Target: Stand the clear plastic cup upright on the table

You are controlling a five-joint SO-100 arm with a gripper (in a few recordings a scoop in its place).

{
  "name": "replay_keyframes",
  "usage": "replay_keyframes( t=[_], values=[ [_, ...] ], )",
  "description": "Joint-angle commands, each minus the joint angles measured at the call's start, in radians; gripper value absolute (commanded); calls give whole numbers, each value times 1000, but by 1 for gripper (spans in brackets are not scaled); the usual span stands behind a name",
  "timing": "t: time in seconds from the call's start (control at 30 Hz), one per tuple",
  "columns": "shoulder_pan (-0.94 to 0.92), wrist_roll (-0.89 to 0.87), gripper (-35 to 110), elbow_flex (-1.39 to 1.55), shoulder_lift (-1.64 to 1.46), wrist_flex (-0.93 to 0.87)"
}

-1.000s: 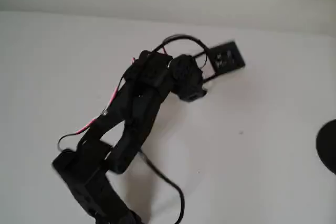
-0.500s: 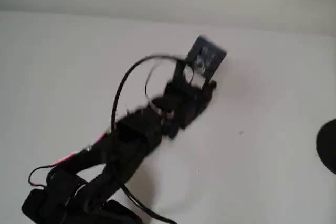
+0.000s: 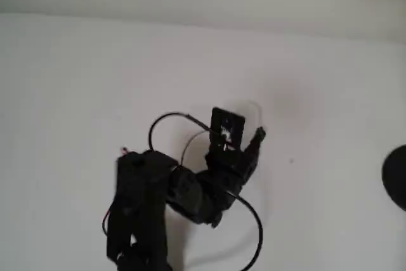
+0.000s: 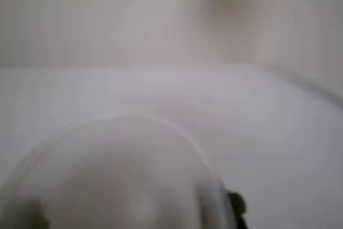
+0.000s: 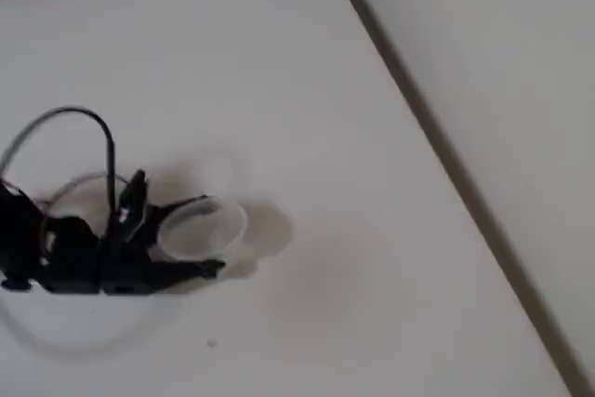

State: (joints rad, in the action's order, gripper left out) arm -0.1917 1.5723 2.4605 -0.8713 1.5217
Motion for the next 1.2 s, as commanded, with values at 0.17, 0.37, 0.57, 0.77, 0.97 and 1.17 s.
replay_keyframes(
  t=[0.17,0.37,0.57,0.77,0.97,1.17],
  values=[
    [-6,77,70,-31,91,60],
    [-18,64,73,-18,41,78],
    [-25,6,73,51,-140,-11],
    [-44,-46,73,84,-416,-229],
    [-78,-190,72,123,-877,-756],
    [-89,-408,71,37,-1279,-1460]
  ],
)
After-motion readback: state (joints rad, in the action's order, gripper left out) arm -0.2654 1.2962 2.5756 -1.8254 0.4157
